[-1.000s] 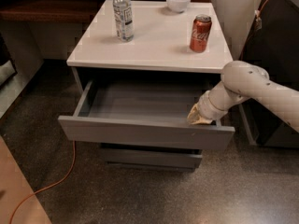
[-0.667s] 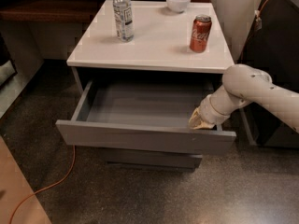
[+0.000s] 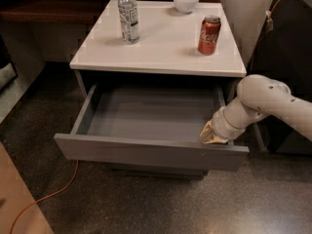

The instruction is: Place coke can into top drawer

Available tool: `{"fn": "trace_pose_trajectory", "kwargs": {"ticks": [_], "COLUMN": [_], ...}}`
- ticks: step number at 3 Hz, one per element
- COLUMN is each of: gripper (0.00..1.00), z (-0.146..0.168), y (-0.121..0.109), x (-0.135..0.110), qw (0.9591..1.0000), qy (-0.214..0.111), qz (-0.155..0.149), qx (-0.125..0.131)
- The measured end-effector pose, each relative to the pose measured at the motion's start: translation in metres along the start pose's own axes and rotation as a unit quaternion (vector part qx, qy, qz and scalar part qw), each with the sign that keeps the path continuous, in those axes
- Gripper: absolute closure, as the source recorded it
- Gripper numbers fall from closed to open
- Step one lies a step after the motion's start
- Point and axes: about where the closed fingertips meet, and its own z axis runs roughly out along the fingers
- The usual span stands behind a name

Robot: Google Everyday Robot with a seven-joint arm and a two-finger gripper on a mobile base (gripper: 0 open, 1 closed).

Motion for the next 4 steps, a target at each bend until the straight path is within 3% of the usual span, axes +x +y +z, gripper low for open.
{"fn": "trace_pose_trajectory", "kwargs": {"ticks": [2, 4], "gripper": [1.00, 1.00], "z": [-0.007, -0.035], "y": [0.019, -0.001], "x": [-0.008, -0.049], "qw": [1.0000, 0.9976], "qy": [0.003, -0.010], "qz": [-0.003, -0.046], "qx": [0.004, 0.050]}}
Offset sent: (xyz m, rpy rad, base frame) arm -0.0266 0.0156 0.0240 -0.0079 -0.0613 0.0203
